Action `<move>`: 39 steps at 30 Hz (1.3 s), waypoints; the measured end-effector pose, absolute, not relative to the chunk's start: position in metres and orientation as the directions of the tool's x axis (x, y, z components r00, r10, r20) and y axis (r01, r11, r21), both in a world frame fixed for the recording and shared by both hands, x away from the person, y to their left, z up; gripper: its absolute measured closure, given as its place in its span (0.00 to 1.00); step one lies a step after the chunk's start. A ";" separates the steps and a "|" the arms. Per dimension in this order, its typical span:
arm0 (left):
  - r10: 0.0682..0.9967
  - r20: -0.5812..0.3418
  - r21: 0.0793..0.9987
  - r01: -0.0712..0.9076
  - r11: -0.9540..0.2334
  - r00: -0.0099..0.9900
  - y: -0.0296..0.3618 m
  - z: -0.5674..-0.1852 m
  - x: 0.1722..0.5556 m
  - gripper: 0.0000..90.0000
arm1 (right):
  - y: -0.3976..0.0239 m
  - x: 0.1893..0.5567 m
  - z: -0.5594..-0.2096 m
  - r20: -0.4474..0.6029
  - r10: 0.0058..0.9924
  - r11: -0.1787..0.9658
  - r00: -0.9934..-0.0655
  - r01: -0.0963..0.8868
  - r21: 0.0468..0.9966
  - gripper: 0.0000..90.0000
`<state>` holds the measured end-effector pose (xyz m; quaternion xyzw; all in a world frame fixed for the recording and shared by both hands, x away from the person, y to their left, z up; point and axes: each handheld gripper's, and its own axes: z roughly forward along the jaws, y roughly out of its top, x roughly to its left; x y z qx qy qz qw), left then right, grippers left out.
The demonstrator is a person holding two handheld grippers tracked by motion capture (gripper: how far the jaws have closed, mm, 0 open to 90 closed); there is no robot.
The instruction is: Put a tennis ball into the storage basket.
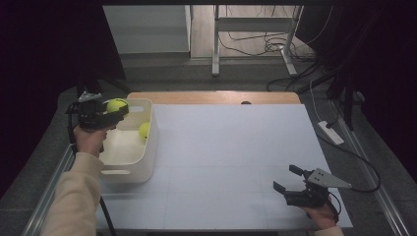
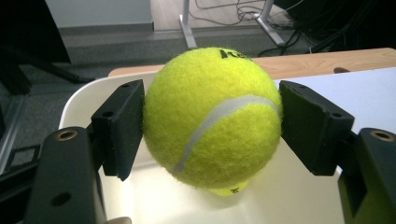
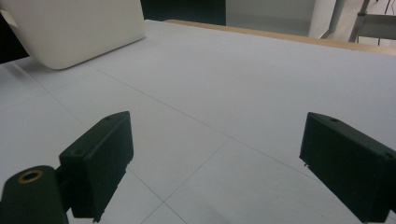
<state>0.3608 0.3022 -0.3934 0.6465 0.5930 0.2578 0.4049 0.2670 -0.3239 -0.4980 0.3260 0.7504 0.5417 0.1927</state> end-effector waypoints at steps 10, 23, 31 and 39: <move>0.980 -0.141 0.795 0.606 0.028 0.140 0.307 -0.401 0.367 0.30 | -0.323 0.267 -0.498 0.063 0.699 0.203 -0.713 0.282 0.938 0.11; 0.982 -0.130 0.761 0.649 0.008 0.140 0.305 -0.407 0.372 0.30 | -0.324 0.267 -0.498 0.062 0.698 0.202 -0.713 0.280 0.939 0.11; 0.984 -0.119 0.766 0.643 0.006 0.133 0.305 -0.406 0.370 0.29 | -0.324 0.267 -0.498 0.063 0.698 0.201 -0.713 0.280 0.939 0.11; 0.981 -0.125 0.806 0.591 0.015 0.146 0.302 -0.397 0.364 0.14 | -0.324 0.267 -0.498 0.060 0.698 0.202 -0.713 0.277 0.939 0.11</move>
